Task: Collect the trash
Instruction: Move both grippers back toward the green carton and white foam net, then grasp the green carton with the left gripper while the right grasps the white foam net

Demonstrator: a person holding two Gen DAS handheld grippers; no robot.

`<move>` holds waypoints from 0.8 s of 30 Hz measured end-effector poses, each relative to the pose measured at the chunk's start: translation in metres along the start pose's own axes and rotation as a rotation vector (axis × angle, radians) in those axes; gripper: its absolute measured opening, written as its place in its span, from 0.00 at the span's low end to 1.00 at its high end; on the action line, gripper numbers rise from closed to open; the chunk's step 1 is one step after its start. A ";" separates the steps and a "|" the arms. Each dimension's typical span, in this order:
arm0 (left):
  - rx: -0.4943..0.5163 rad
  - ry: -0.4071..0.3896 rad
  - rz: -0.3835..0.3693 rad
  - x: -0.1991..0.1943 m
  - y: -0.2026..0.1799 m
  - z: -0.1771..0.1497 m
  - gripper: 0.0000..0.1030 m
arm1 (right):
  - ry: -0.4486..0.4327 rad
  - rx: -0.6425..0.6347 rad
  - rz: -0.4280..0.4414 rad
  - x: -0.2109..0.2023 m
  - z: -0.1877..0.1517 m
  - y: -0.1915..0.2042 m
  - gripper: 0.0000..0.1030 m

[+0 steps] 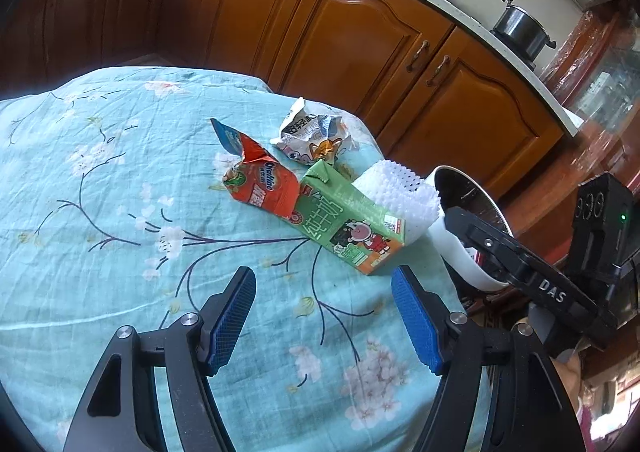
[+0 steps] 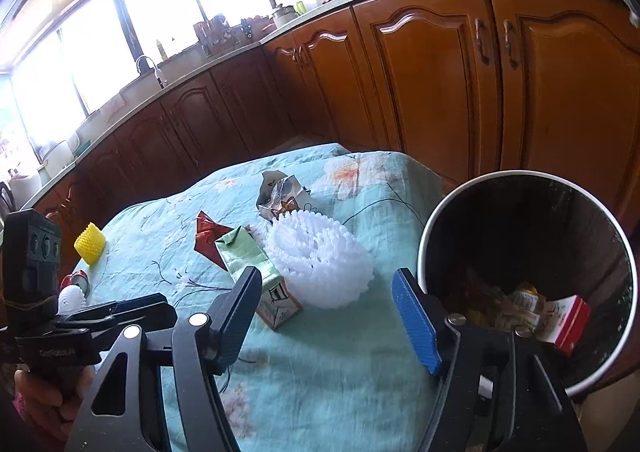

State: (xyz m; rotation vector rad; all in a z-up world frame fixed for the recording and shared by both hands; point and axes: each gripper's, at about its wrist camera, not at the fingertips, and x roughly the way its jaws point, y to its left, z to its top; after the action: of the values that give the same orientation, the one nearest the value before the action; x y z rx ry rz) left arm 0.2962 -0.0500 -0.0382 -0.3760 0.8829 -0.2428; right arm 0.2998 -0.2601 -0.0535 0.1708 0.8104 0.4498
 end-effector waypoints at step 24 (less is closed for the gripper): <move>-0.001 0.048 0.175 0.092 -0.053 0.034 0.49 | -0.117 0.158 -0.023 -0.063 -0.015 -0.054 0.13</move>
State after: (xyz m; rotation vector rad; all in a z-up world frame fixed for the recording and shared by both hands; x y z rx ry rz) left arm 0.3767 -0.1234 -0.0611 -0.2931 0.9574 -0.0907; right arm 0.2685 -0.3371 -0.0392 0.3314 0.7320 0.3502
